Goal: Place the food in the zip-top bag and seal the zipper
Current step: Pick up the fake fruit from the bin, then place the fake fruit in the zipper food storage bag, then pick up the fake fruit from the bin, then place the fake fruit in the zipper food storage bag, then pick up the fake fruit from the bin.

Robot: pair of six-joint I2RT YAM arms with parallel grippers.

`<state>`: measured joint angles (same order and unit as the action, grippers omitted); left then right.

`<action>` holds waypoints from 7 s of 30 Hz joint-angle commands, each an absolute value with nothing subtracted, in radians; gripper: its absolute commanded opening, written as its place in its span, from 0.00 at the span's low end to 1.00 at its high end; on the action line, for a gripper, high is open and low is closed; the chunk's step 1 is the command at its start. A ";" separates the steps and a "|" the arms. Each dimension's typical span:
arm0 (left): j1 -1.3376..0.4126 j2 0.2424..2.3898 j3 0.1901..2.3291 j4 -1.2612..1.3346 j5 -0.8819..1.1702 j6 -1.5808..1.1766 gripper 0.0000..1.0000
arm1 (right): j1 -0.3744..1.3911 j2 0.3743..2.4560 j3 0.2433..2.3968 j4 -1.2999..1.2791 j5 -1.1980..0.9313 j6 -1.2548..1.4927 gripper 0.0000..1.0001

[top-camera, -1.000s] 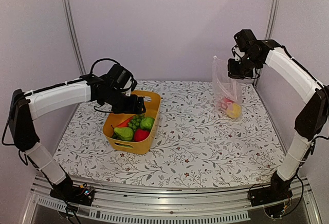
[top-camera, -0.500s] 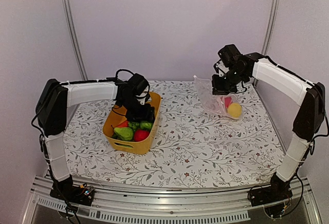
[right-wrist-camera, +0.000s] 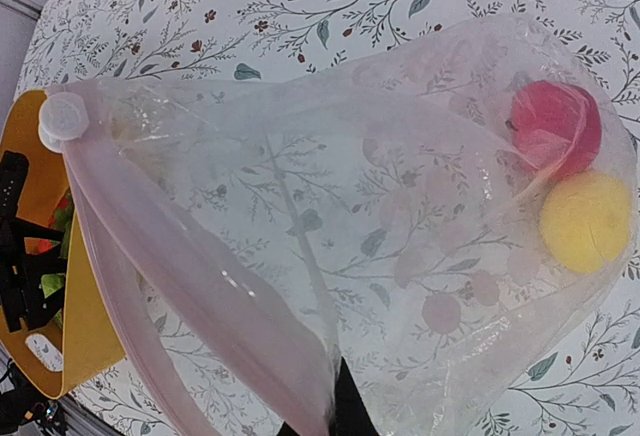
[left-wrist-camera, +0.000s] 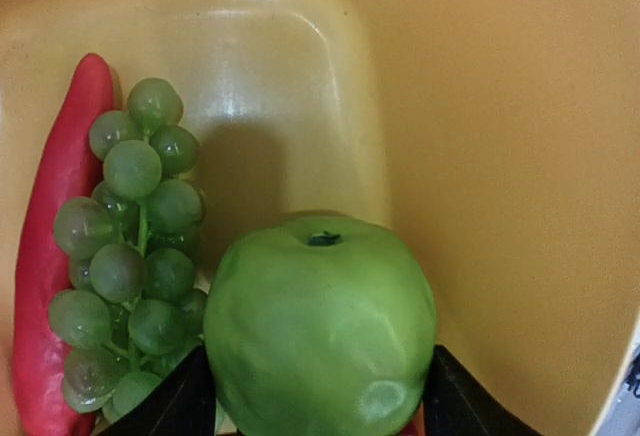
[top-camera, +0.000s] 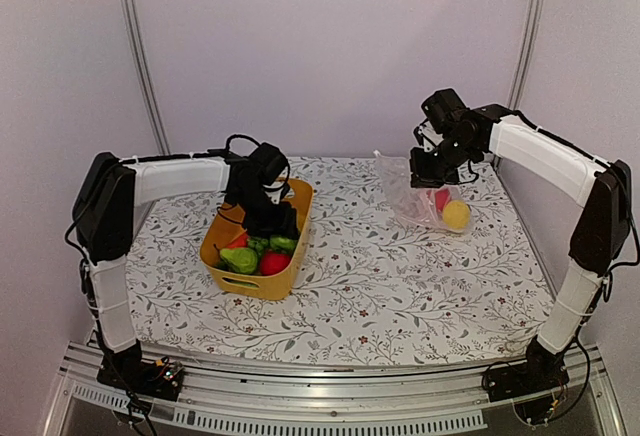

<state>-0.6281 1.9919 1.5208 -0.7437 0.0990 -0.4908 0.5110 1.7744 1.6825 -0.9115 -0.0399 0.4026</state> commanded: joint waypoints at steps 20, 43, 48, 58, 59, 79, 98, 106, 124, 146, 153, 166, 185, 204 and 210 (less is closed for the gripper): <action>-0.714 1.756 1.663 -0.230 0.327 -0.565 0.53 | 0.596 1.765 1.761 -0.922 -0.104 0.465 0.00; -0.839 1.873 1.967 -0.410 0.066 -0.472 0.95 | 0.576 1.775 1.814 -0.917 -0.207 0.515 0.00; -0.824 1.753 1.906 -0.522 -0.064 -0.447 0.94 | 0.543 1.767 1.841 -0.933 -0.175 0.500 0.00; -0.698 1.522 1.468 -0.803 -0.054 -0.482 0.77 | 0.523 1.730 1.784 -0.948 -0.174 0.441 0.00; -0.690 1.517 1.450 -0.827 -0.046 -0.476 0.77 | 0.523 1.721 1.765 -0.932 -0.177 0.447 0.00; -0.641 1.537 1.260 -0.907 -0.192 -0.904 0.81 | 0.525 1.693 1.646 -0.857 -0.247 0.421 0.00; -0.636 1.837 1.266 -0.715 -0.318 -1.308 0.70 | 0.523 1.641 1.561 -0.833 -0.270 0.386 0.00; -0.655 1.858 1.416 -0.698 -0.440 -1.172 0.56 | 0.523 1.596 1.519 -0.823 -0.255 0.393 0.00; -0.781 1.614 1.506 -0.167 -0.136 -0.659 0.50 | 0.520 1.640 1.626 -0.888 -0.242 0.426 0.00; -0.909 1.953 1.875 -0.246 -0.103 -0.507 0.88 | 0.563 1.715 1.796 -0.936 -0.337 0.525 0.00; -0.908 1.899 1.939 -0.163 -0.009 -0.467 0.92 | 0.543 1.692 1.759 -0.921 -0.343 0.537 0.00; -0.811 1.508 1.516 -0.446 -0.257 -0.448 0.96 | 0.418 1.700 1.879 -0.978 -0.272 0.480 0.00; -0.665 1.613 1.358 -0.793 -0.180 -0.550 0.84 | 0.374 1.698 1.741 -0.925 -0.262 0.461 0.00; -0.562 2.051 1.653 -0.798 -0.112 -0.499 0.68 | 0.408 1.649 1.632 -0.900 -0.305 0.465 0.00; -0.563 2.178 1.762 -0.849 -0.119 -0.507 0.64 | 0.408 1.612 1.573 -0.871 -0.314 0.487 0.00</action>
